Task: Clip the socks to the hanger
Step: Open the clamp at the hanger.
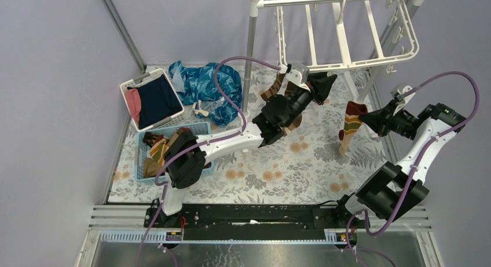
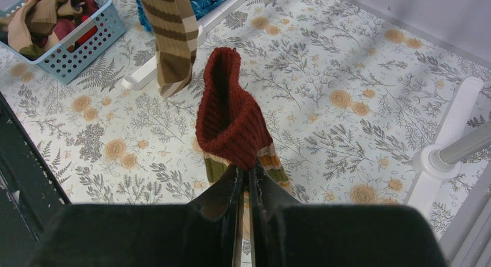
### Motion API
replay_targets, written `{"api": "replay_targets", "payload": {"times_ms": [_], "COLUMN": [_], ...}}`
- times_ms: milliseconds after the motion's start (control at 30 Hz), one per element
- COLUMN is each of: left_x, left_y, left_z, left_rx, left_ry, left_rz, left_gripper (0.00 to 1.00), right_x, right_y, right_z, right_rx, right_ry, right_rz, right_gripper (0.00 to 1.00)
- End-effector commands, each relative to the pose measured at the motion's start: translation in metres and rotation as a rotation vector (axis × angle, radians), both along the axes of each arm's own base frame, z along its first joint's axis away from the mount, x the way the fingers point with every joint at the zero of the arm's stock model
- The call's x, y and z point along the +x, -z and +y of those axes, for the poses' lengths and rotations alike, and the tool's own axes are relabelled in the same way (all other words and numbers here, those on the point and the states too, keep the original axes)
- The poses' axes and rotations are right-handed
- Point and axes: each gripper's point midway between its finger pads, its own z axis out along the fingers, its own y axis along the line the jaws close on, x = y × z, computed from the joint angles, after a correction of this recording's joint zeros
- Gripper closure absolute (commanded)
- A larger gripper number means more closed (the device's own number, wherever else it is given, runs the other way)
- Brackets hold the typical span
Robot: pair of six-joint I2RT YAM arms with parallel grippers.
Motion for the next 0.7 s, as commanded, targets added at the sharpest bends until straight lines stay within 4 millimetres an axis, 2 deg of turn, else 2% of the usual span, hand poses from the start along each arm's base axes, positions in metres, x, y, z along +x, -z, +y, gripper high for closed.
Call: {"api": "replay_targets", "payload": {"times_ms": [0,233,333,667], "left_x": [-0.003,-0.002,-0.002,-0.006], "left_y": [-0.027,-0.028,-0.028,-0.030], "left_z": [0.012,0.014,0.015,0.021], "left_rx": [-0.055,-0.084,-0.093,-0.132], "left_ry": [0.026,0.067,0.077,0.113], "left_rz": [0.007,0.043,0.055,0.075], "left_gripper": [0.71,0.75,0.81,0.84], "right_x": [-0.001,-0.001,0.001,0.001], "right_y": [-0.003,-0.006,-0.012,-0.024], "right_z": [0.003,0.004,0.007,0.064], "right_rx": [0.023,0.026,0.058,0.051], "right_ry": [-0.001,0.000,-0.002,-0.213], "right_rz": [-0.012,-0.020,-0.029,-0.036], "right_gripper": [0.92,0.92,0.92,0.93]}}
